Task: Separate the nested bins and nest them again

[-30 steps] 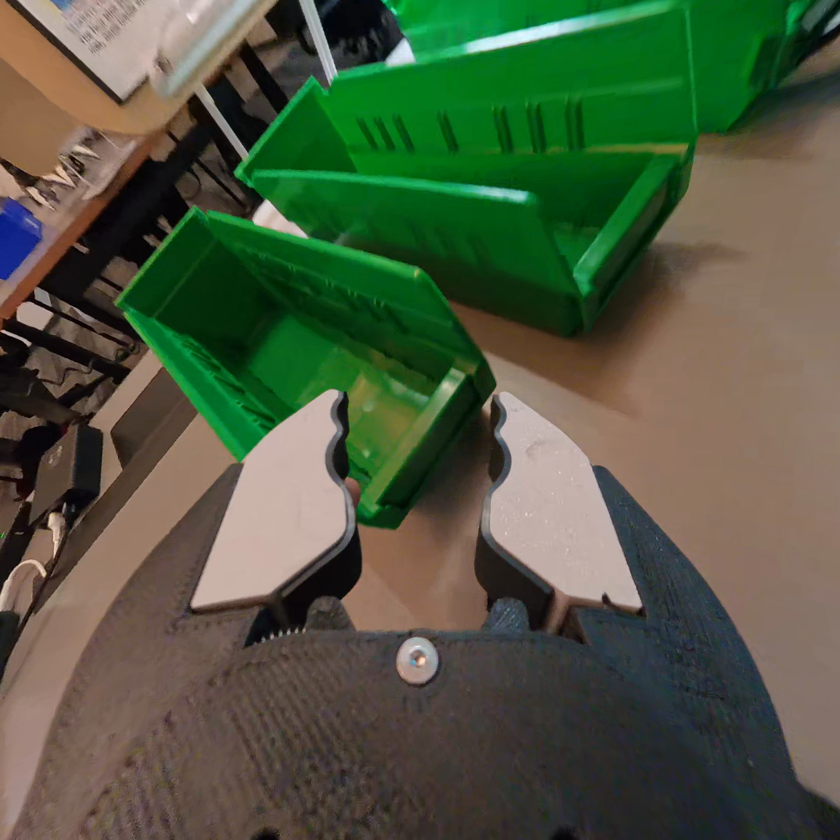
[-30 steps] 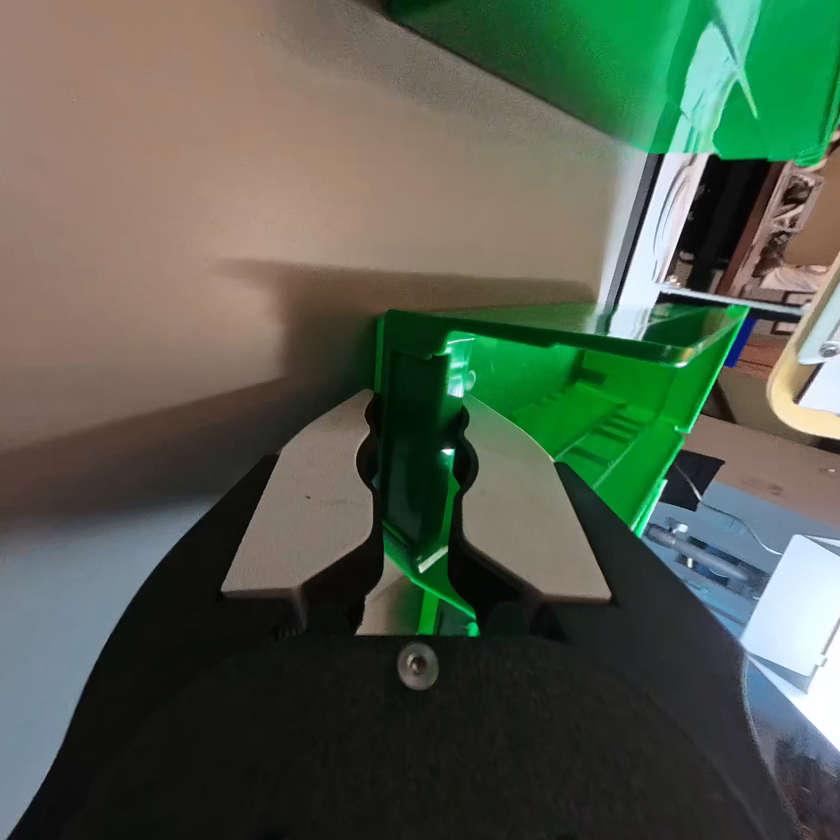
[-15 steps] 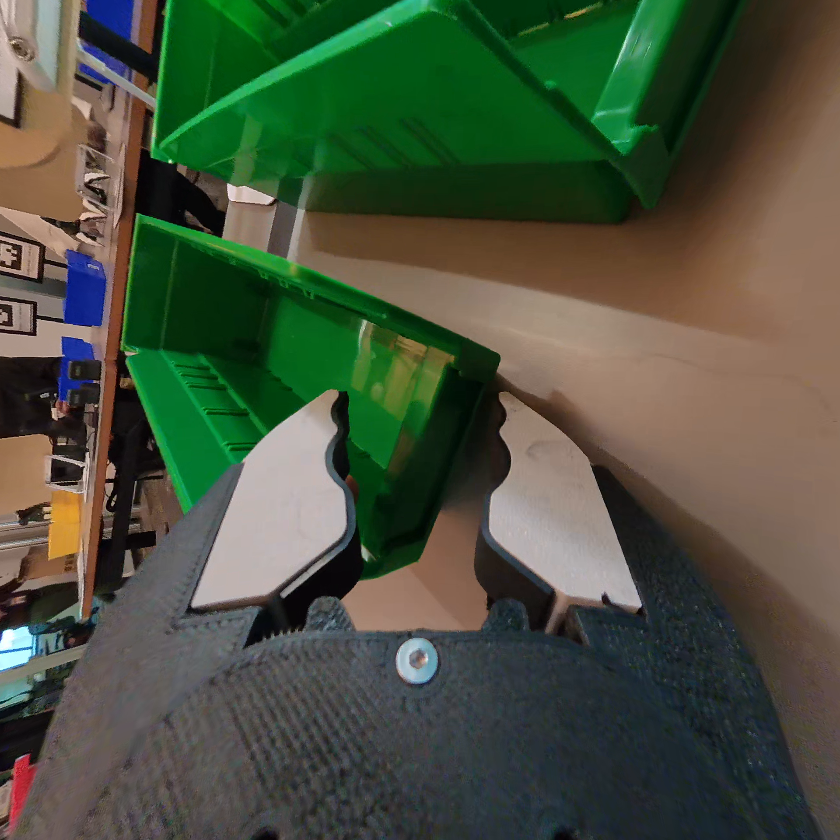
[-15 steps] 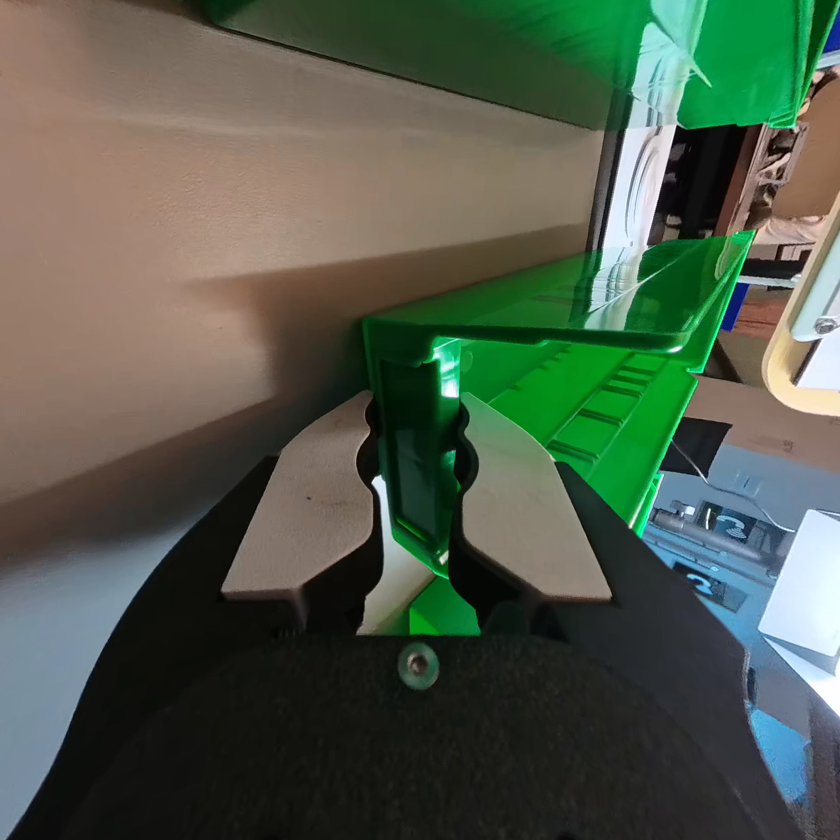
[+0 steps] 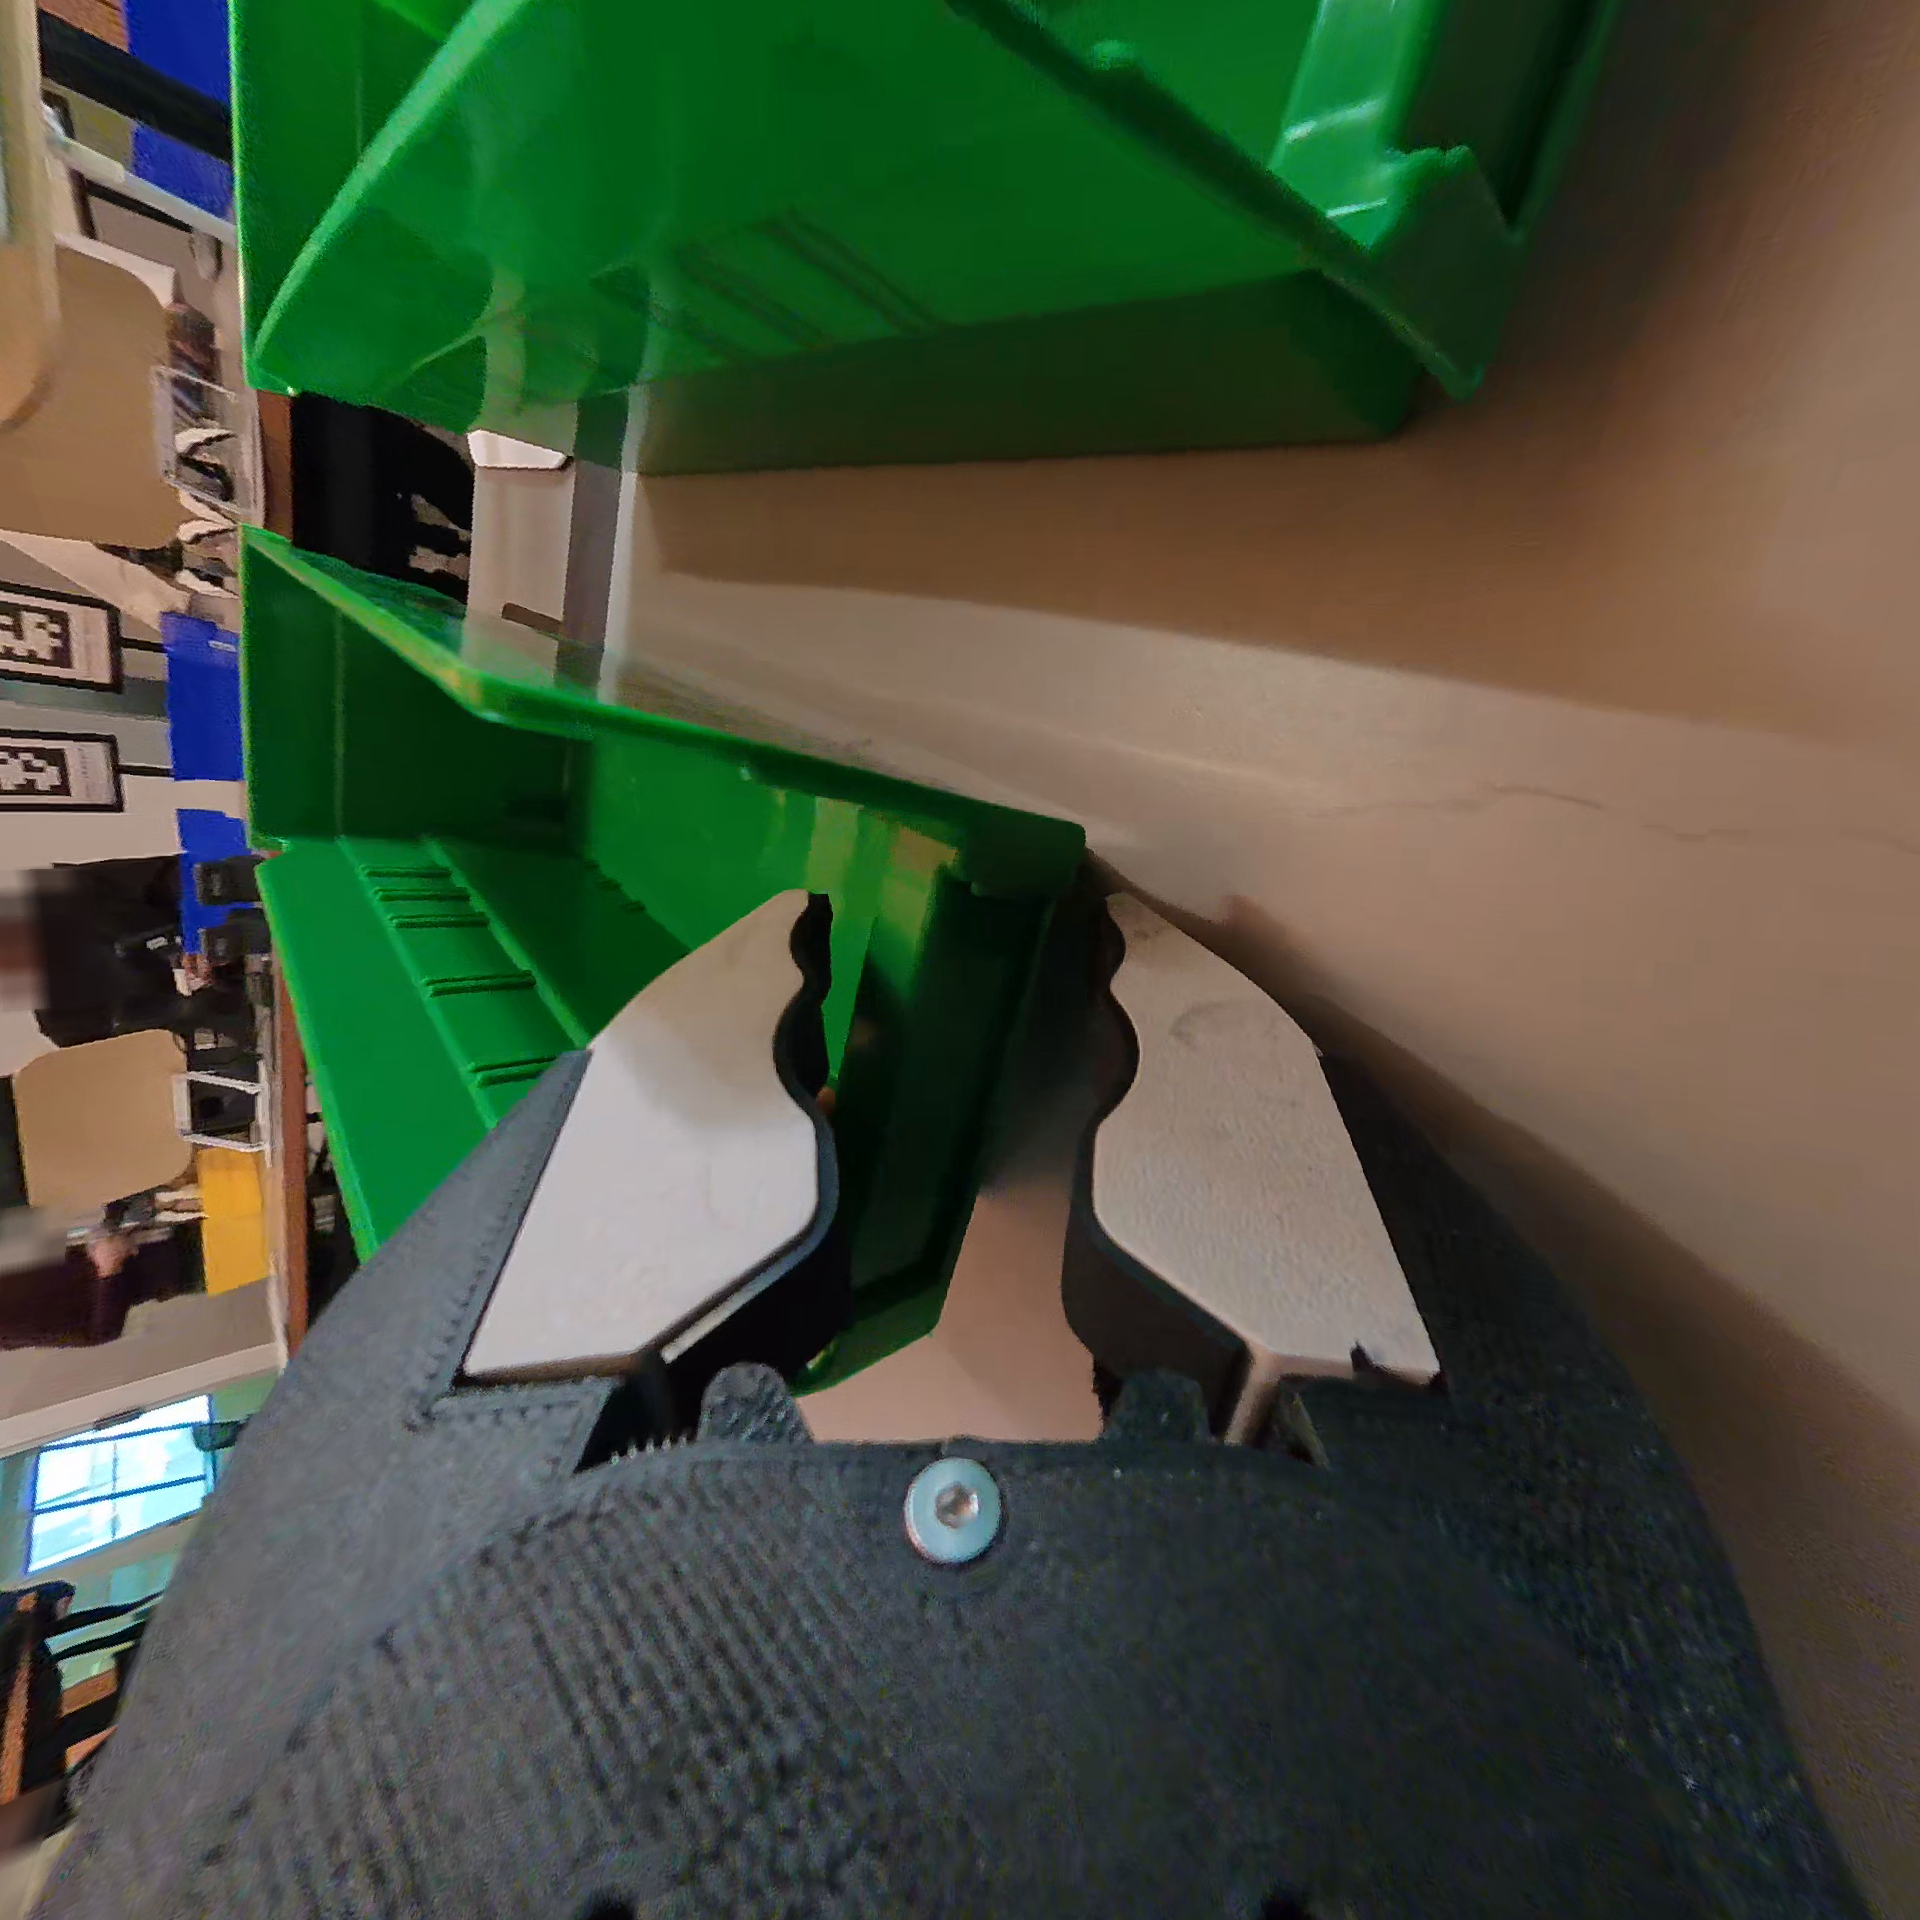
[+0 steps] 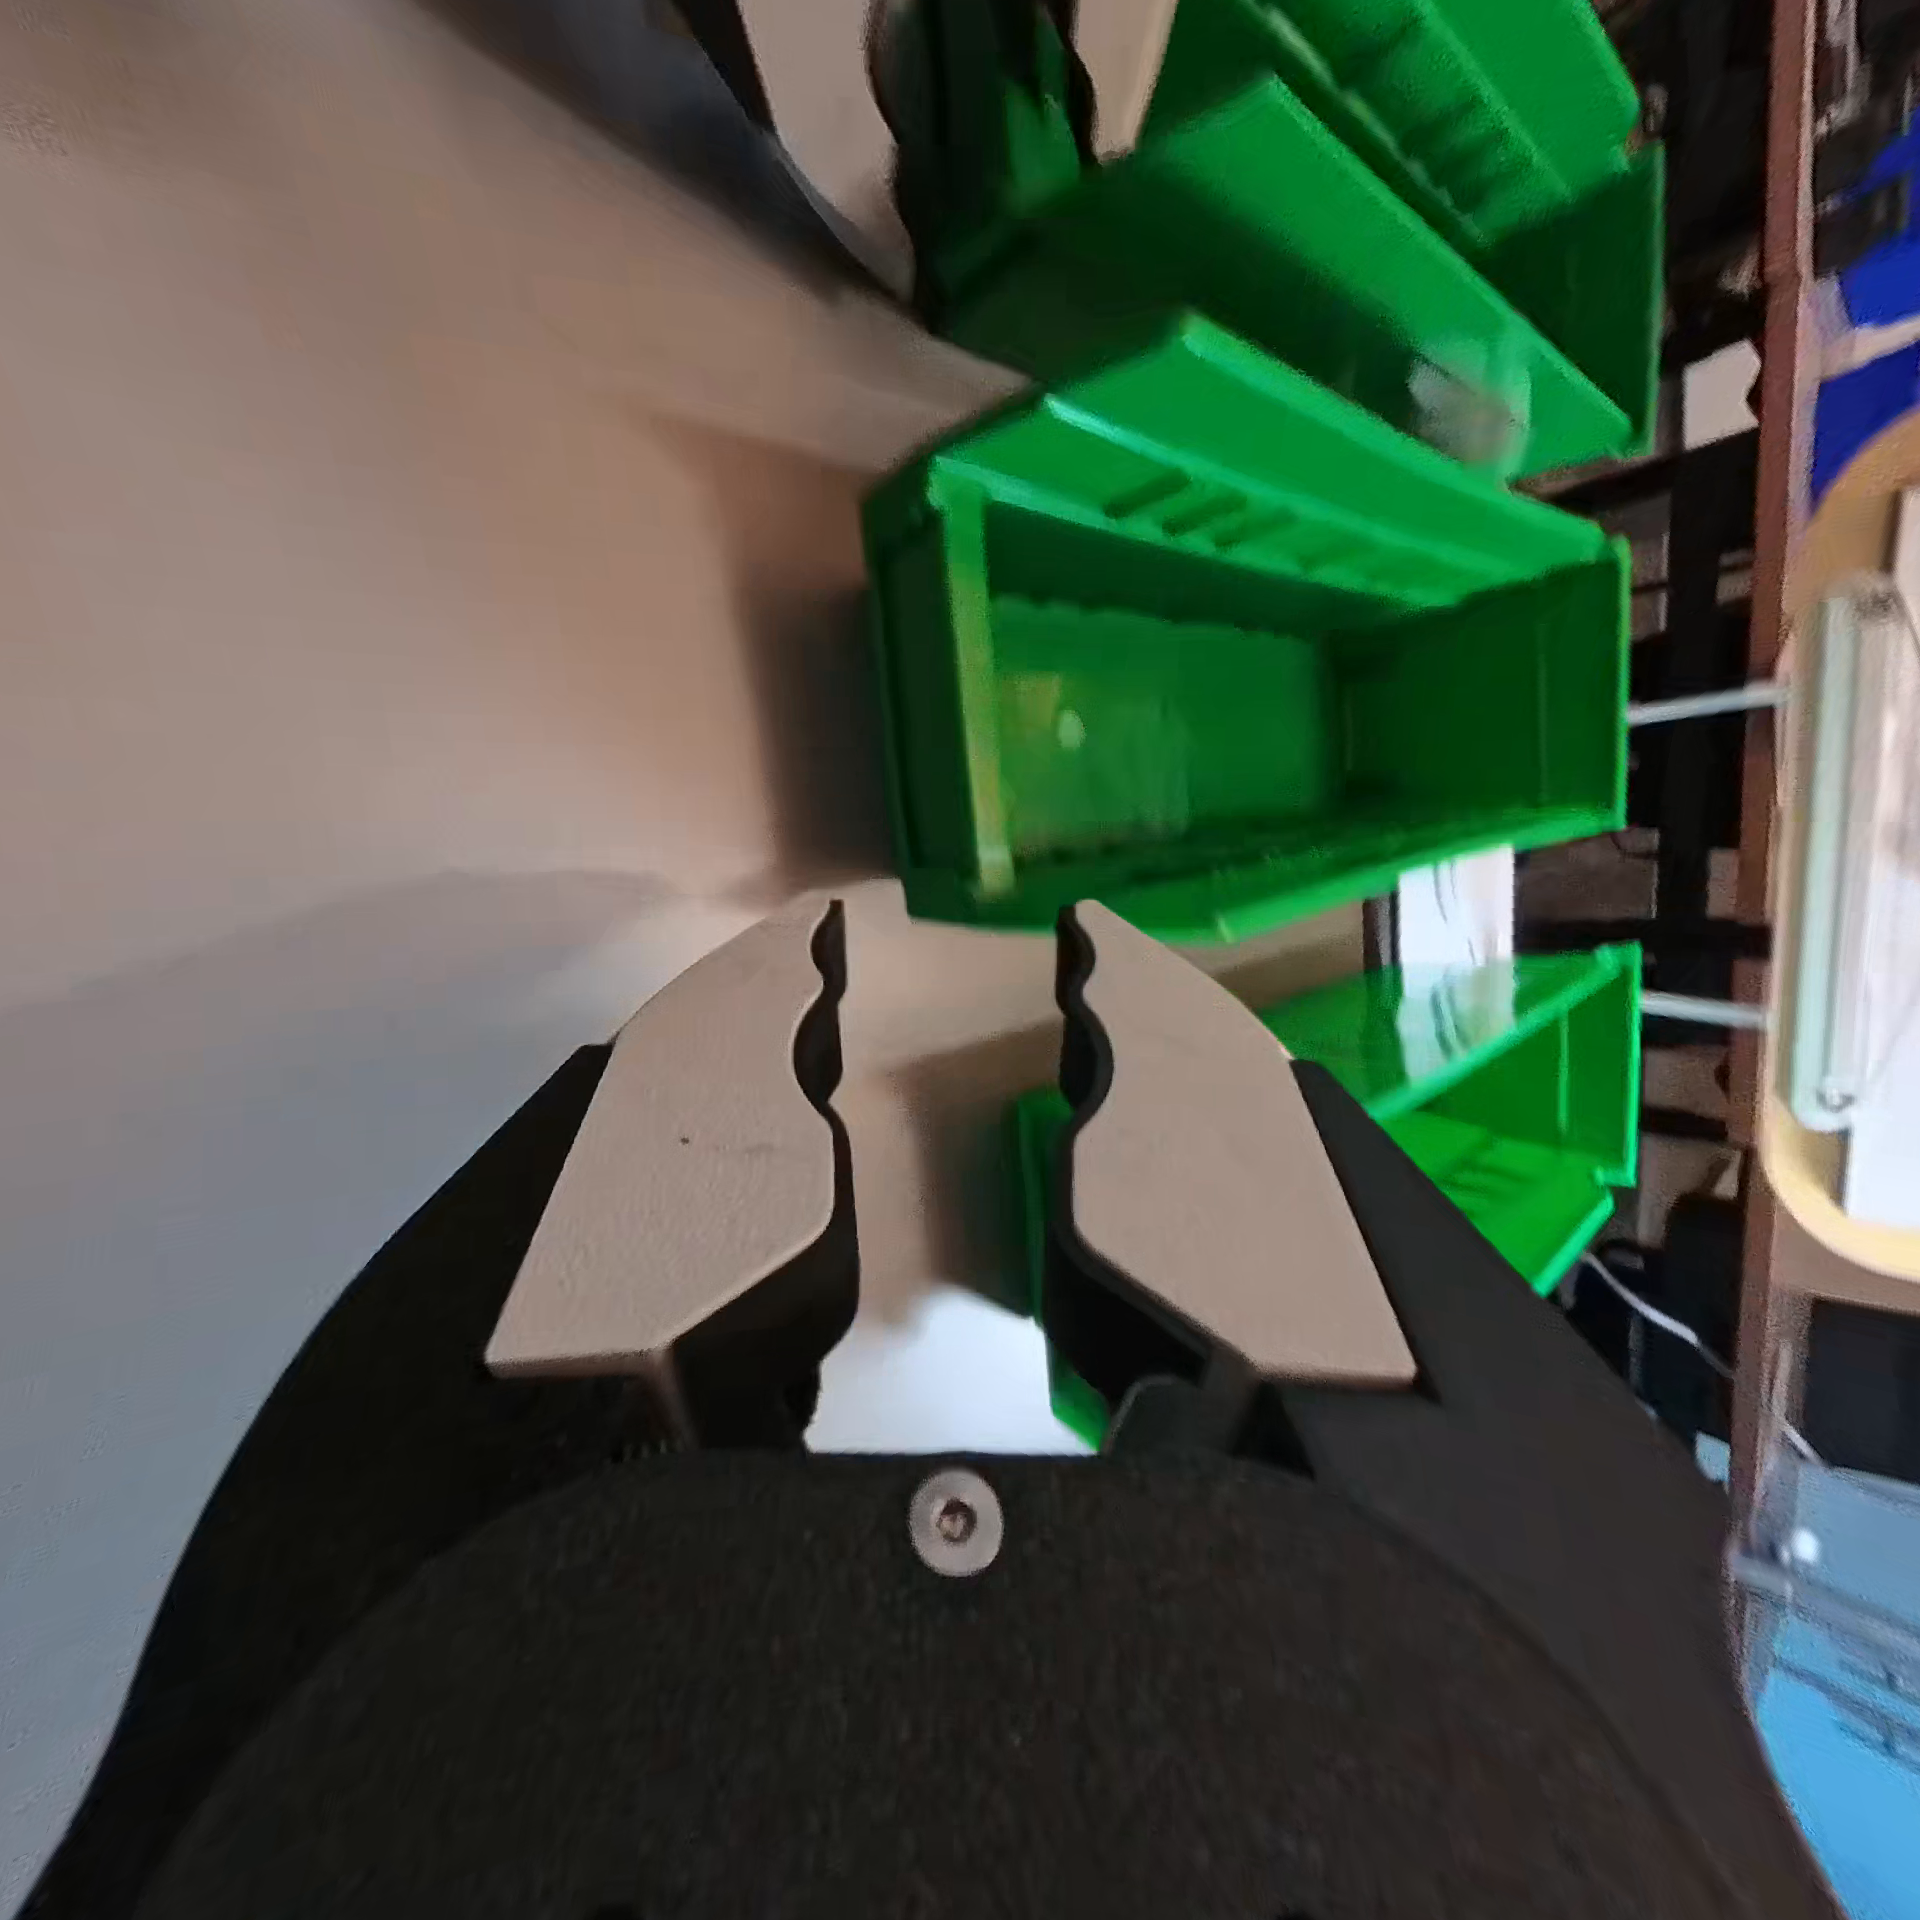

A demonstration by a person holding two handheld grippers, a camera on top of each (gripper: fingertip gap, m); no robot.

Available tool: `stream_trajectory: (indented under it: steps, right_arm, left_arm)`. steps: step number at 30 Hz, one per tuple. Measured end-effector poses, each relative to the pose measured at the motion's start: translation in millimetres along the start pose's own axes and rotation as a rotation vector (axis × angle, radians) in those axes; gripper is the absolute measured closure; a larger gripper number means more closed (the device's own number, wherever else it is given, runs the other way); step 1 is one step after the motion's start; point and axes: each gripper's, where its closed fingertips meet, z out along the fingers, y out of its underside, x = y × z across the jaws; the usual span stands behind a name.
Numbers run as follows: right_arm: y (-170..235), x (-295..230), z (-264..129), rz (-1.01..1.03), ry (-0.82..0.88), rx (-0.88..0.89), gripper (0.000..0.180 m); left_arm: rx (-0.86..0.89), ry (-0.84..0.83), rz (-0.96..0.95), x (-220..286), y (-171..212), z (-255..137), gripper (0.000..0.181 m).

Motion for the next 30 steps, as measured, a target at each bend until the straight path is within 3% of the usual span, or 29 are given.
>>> stream_trajectory:
  steps: [4, 7, 13, 18, 22, 27, 30]
  right_arm:
    - [-27.0, -6.2, 38.5, -0.093, 0.048, -0.01, 0.131]
    - [-41.7, 4.4, 54.0, -0.124, 0.158, -0.03, 0.134]
    - [-46.3, 13.5, 54.0, 0.039, 0.162, -0.023, 0.14]
    - [-23.2, 40.4, 56.3, 0.148, 0.239, -0.083, 0.171]
    - [3.9, 41.6, 46.7, 0.144, 0.231, -0.177, 0.169]
    - [-19.5, 24.5, 33.8, 0.047, 0.188, -0.117, 0.162]
    - [-38.6, 12.2, 47.9, -0.026, 0.148, -0.053, 0.144]
  left_arm:
    - [0.014, -0.035, 0.015, -2.8, -0.6, -0.3, 0.14]
    - [0.018, -0.046, 0.039, -2.4, -1.1, -0.8, 0.142]
    - [0.041, -0.061, 0.072, -1.9, -3.3, -2.0, 0.146]
    - [0.047, -0.064, 0.087, 1.7, -6.8, -4.0, 0.146]
    - [0.067, -0.063, 0.08, 3.5, -8.0, -7.0, 0.146]
    - [0.085, -0.054, 0.071, 5.8, -12.3, -8.3, 0.145]
    - [0.107, -0.047, 0.047, 4.5, -14.5, -13.0, 0.143]
